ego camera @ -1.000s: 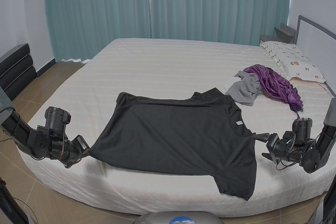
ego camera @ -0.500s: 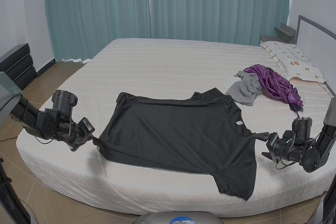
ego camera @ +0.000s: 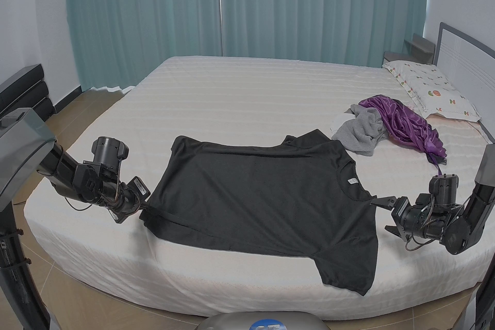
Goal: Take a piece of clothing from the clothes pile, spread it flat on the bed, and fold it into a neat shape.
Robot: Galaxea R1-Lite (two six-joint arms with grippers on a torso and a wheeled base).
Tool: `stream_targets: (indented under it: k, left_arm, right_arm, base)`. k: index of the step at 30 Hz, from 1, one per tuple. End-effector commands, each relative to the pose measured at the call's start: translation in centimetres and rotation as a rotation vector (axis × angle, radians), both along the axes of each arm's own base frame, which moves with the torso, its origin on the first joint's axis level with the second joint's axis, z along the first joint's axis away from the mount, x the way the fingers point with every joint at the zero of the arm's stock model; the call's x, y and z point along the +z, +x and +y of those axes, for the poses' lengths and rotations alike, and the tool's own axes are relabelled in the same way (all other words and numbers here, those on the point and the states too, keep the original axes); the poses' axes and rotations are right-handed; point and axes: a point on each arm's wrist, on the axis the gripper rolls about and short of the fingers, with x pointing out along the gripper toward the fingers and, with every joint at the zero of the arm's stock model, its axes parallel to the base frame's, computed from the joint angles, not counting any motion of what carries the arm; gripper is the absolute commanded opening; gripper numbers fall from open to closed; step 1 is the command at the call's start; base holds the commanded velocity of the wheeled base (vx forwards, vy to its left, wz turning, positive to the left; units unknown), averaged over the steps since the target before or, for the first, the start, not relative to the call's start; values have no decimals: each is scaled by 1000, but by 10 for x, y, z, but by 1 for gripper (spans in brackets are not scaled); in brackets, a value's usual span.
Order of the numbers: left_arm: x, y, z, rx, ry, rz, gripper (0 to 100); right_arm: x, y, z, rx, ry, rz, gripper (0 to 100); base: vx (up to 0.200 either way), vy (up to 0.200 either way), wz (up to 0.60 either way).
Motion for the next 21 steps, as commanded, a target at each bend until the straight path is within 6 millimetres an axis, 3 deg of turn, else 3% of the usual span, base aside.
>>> stream_targets:
  k: [1, 4, 5, 12, 21]
  left_arm:
    - [-7, -3, 0, -13, -7, 27, 0]
    - [-8, -4, 0, -35, -13, 35, 0]
    - [-9, -3, 0, -39, -12, 35, 100]
    - [-10, -1, 4, -67, -72, 34, 100]
    - [-1, 1, 26, -115, -221, 0, 100]
  right_arm:
    - [-2, 0, 0, 1, 0, 6, 100]
    - [-2, 0, 0, 1, 0, 8, 100]
    - [-2, 0, 0, 1, 0, 6, 100]
    - [-2, 0, -1, -3, 1, 7, 100]
    - [-2, 0, -1, -3, 2, 8, 100]
  base:
    - [0, 0, 0]
    - [0, 0, 0]
    - [0, 0, 0]
    - [0, 0, 0]
    - [0, 0, 0]
